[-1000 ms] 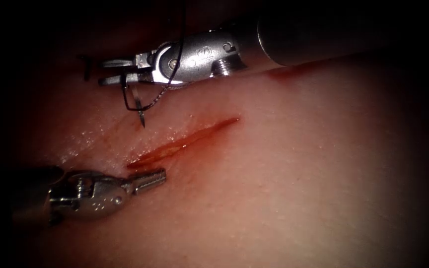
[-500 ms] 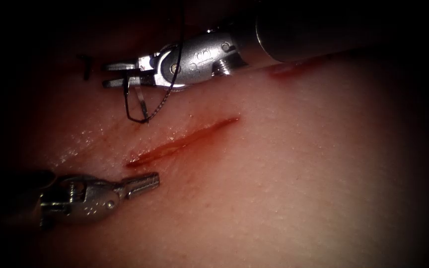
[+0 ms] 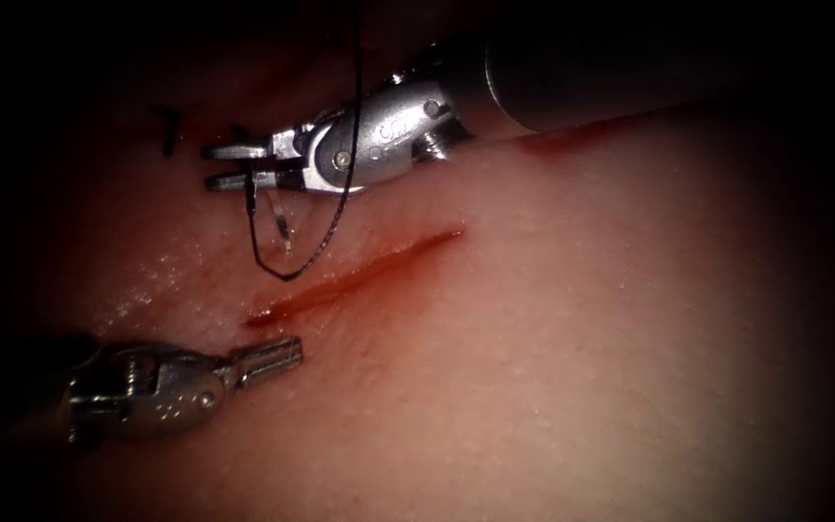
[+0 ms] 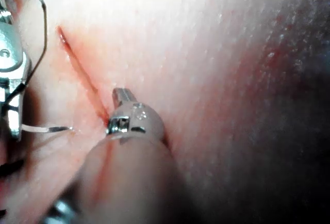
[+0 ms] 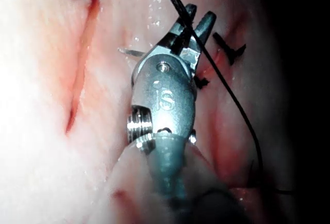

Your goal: Wound Closure

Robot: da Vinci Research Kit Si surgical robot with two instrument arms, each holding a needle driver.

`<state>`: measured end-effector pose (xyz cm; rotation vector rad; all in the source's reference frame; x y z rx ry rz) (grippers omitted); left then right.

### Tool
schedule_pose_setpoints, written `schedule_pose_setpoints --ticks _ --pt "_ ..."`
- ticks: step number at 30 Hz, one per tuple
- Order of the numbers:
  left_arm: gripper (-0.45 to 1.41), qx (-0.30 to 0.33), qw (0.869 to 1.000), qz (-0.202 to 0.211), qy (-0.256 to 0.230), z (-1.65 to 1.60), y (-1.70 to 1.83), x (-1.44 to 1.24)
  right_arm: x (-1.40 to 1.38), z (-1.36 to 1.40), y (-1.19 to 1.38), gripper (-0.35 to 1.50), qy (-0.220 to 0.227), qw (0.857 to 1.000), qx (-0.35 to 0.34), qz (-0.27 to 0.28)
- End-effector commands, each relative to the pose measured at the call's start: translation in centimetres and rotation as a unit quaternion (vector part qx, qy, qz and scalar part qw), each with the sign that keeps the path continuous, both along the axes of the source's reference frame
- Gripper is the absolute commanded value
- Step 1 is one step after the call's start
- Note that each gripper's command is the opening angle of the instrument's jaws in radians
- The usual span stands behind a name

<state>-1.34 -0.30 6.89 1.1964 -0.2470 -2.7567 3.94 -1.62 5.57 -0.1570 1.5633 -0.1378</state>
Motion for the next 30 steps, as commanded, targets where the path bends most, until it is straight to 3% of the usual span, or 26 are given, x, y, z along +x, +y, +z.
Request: schedule_pose_setpoints --ticks 1,13,22,30 --pt "-0.13 -0.001 1.000 0.000 0.000 0.06 0.02 -0.05 0.08 0.06 -0.06 -0.35 0.002 1.000 -0.002 -0.003" --pt "-0.15 0.002 1.000 -0.004 0.001 0.06 0.03 0.00 -0.04 0.40 -0.80 -0.35 -0.005 1.000 0.019 -0.022" --pt "-0.15 0.003 1.000 -0.007 0.003 0.07 0.04 0.01 -0.18 0.43 -0.94 -0.35 -0.014 0.999 0.043 -0.030" --pt "-0.13 0.002 1.000 -0.008 0.004 0.07 0.06 0.04 -0.20 0.65 -1.35 -0.35 -0.018 0.997 0.058 -0.050"
